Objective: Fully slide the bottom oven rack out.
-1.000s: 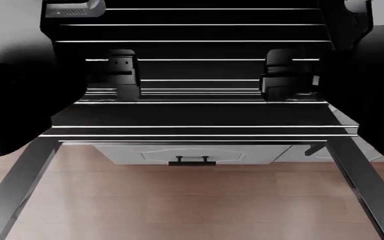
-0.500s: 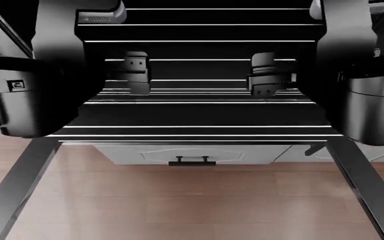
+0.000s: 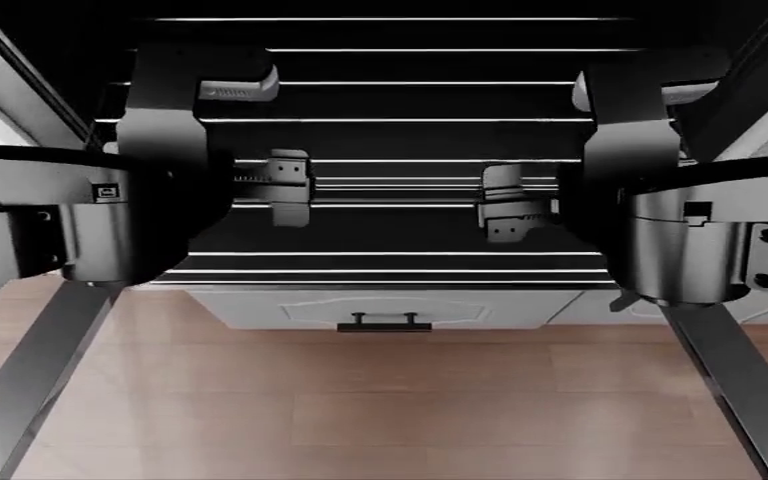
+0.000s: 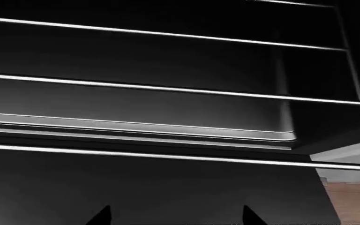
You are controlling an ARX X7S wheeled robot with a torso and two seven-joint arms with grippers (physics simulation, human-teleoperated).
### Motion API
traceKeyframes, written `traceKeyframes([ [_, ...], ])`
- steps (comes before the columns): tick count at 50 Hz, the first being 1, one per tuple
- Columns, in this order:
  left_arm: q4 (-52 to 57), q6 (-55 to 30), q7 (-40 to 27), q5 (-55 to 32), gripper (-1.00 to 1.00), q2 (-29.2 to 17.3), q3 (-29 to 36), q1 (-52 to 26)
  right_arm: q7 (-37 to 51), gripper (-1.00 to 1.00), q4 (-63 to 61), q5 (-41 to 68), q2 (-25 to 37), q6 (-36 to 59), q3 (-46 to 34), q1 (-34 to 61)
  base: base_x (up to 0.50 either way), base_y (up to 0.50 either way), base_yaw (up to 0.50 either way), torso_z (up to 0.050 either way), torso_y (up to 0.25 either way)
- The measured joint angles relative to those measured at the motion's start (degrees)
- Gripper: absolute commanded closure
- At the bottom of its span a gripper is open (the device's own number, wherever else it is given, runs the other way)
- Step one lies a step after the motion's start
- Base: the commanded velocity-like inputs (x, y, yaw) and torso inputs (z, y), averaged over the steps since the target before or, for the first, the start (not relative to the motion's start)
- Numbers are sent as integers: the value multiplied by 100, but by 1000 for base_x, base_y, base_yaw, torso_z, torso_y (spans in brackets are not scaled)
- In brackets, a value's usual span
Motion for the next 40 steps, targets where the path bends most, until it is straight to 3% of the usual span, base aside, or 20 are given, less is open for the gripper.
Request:
traceKeyframes([
  [40, 543, 338, -606, -322, -100, -189, -130, 305, 75, -100, -516, 301, 375, -425, 273, -467, -2, 0, 1, 0, -18],
])
